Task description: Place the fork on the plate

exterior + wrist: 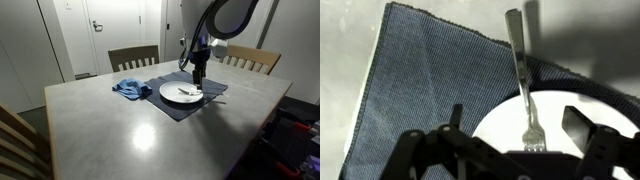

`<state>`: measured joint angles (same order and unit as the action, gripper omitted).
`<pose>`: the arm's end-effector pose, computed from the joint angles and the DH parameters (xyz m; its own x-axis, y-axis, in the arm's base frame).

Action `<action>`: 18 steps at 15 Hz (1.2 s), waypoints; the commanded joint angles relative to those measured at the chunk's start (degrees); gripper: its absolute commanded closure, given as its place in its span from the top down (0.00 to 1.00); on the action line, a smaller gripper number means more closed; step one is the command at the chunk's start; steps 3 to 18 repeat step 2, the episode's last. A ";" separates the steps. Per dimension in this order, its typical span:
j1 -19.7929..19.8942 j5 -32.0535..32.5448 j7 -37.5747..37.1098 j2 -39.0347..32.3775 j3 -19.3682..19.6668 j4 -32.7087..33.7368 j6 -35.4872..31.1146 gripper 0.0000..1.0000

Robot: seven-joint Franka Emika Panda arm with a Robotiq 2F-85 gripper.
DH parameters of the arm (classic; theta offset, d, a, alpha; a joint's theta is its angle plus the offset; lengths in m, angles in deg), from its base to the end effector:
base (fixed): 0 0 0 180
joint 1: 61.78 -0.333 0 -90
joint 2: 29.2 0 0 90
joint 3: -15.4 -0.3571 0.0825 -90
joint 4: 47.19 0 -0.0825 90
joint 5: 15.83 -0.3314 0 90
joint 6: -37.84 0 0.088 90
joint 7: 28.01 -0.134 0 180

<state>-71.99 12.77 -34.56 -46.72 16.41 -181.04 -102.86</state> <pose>0.4760 0.0689 0.2504 0.8868 0.4147 -0.2041 0.4574 -0.8507 0.2590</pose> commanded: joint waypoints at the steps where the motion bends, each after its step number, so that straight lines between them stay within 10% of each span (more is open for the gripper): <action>1: 0.78 -1.54 -1.13 2.60 -0.27 -0.82 3.01 1.00; 18: 1.34 -2.32 -0.43 3.09 -0.40 -0.77 3.52 1.00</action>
